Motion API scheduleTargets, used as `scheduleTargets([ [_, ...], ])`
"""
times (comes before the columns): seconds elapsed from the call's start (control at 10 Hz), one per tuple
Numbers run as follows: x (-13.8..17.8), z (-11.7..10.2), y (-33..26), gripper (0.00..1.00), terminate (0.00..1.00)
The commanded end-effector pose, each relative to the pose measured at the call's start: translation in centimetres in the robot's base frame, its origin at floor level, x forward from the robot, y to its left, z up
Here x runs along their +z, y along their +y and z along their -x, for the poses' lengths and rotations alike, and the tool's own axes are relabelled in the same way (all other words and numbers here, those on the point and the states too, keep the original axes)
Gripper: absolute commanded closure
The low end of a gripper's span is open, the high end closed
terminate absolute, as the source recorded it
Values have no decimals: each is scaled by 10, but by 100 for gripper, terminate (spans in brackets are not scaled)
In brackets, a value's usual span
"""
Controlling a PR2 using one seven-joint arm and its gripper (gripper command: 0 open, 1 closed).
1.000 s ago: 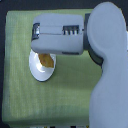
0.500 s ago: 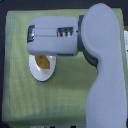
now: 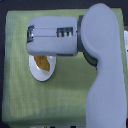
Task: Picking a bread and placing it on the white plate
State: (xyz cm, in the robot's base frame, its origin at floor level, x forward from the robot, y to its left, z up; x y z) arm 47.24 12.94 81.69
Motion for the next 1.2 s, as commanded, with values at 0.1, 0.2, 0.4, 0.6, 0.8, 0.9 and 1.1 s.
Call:
scheduleTargets([
  [0.1, -5, 7, 4, 0, 0],
  [0.2, -4, 6, 5, 0, 0],
  [0.4, -4, 6, 7, 0, 0],
  [0.6, -6, 7, 4, 0, 0],
  [0.8, -4, 5, 3, 0, 0],
  [0.9, 17, -4, -1, 0, 0],
  [1.1, 51, -22, -22, 0, 0],
])
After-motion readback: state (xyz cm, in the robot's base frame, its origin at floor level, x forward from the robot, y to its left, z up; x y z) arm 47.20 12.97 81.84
